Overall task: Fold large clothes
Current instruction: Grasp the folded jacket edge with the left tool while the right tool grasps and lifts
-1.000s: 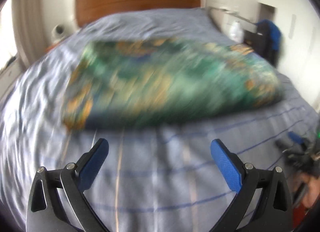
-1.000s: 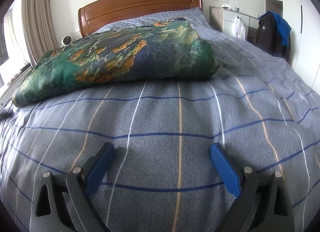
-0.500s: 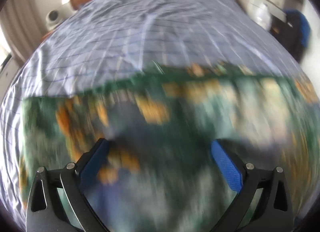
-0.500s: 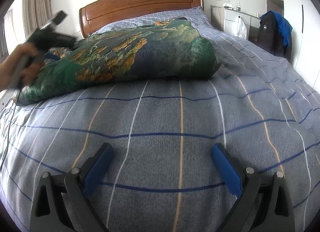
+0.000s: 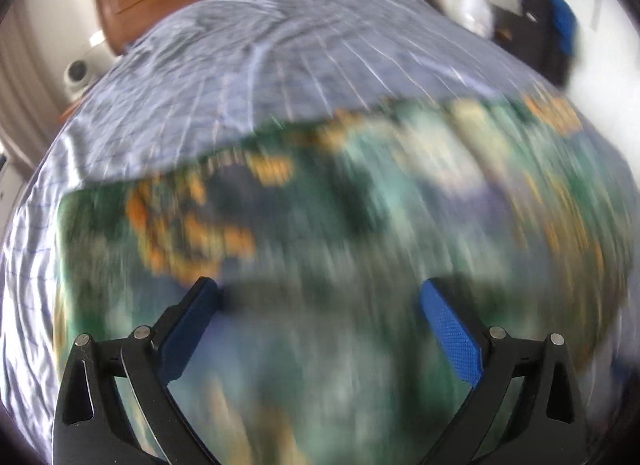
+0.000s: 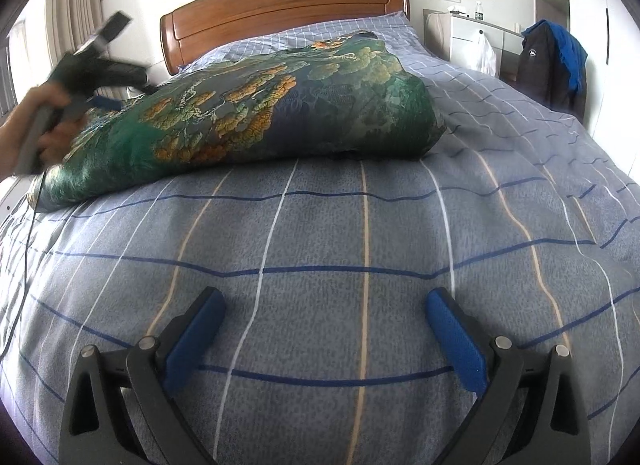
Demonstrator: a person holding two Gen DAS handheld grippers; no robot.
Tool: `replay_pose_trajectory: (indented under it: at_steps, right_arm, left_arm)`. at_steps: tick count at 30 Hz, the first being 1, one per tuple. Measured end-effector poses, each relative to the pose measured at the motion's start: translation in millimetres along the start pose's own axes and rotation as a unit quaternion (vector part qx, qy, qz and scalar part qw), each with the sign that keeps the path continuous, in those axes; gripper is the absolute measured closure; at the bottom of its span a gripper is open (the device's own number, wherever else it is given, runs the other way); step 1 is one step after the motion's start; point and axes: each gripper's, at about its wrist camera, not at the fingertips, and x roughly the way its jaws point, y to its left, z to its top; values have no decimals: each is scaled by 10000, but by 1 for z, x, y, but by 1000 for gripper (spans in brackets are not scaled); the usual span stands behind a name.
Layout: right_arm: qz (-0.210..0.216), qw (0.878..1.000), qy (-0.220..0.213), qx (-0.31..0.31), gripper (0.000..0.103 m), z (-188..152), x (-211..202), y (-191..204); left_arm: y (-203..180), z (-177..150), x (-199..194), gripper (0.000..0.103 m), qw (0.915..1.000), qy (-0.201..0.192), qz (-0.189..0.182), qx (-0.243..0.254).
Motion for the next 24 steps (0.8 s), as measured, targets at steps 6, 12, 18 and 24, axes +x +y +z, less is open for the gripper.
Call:
replay_pose_trajectory:
  at_steps: [6, 12, 18, 24]
  right_arm:
    - [65, 9998, 175, 107, 3, 8, -6, -3]
    - [1282, 9658, -436, 2212, 3, 68, -15, -68]
    - [1996, 8898, 229, 4097, 15, 95, 77, -123]
    - [1582, 9308, -478, 3260, 71, 129, 36, -90]
  left_arm:
    - [-15, -55, -49, 1, 9986, -103, -246, 463]
    - [-24, -29, -74, 1, 9914, -730, -1087, -67]
    - [-51, -14, -6, 2, 9873, 149, -1559, -263]
    - [-44, 17, -55, 3, 9785, -92, -2045, -241]
